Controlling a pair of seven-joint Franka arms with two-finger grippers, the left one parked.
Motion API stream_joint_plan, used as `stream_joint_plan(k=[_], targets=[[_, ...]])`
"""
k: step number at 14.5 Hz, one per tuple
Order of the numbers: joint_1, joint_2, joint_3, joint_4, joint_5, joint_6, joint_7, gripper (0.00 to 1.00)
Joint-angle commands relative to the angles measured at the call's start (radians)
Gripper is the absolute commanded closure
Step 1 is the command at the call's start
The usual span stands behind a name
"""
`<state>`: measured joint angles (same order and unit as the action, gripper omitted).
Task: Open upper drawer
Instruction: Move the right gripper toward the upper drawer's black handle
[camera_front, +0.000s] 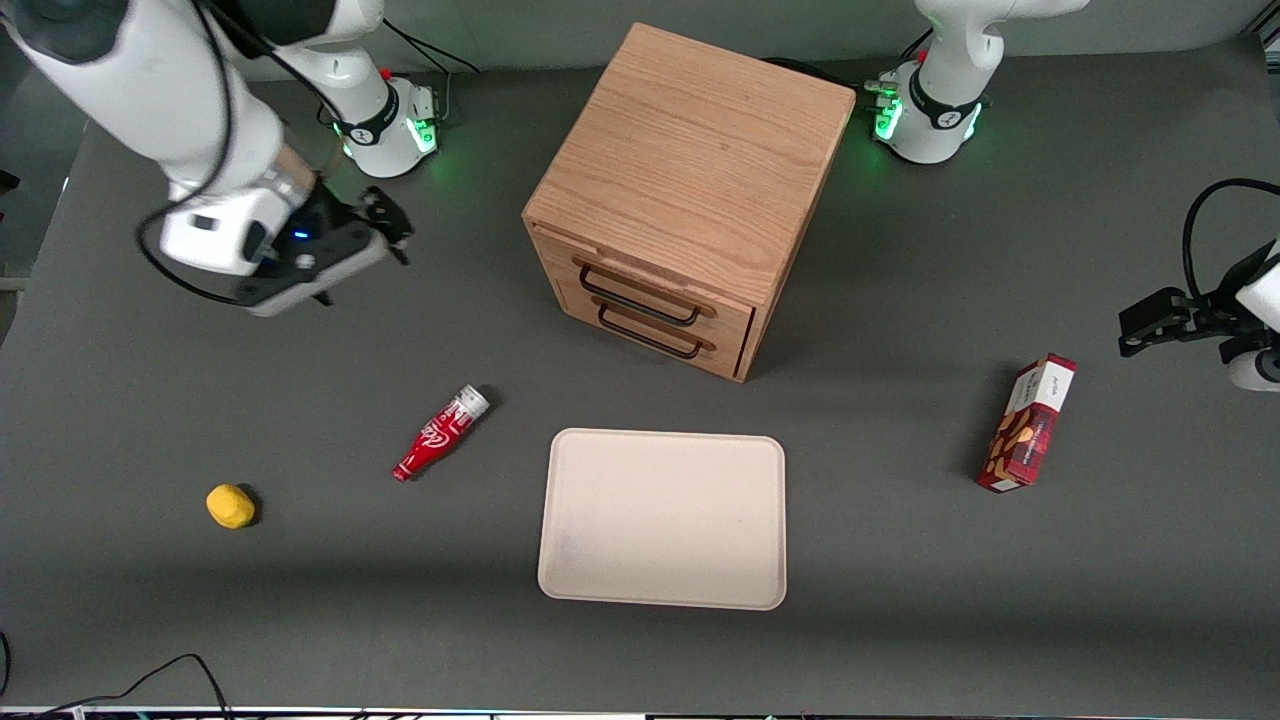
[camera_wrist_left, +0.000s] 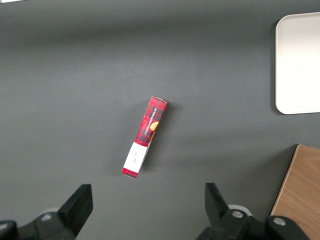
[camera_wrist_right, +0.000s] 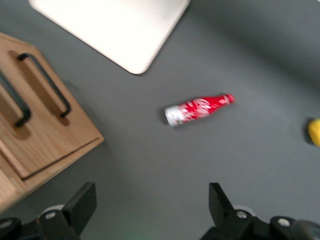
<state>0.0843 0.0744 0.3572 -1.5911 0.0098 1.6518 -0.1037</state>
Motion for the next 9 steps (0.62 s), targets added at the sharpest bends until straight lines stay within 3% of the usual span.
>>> stream_joint_plan(k=[1, 4, 9], targets=[[-0.006, 0.154, 0.096, 0.126, 0.031, 0.029, -0.027, 0.0], [0.005, 0.22, 0.13, 0.125, 0.114, 0.123, -0.027, 0.0], [0.011, 0.343, 0.219, 0.128, 0.117, 0.249, -0.033, 0.0]])
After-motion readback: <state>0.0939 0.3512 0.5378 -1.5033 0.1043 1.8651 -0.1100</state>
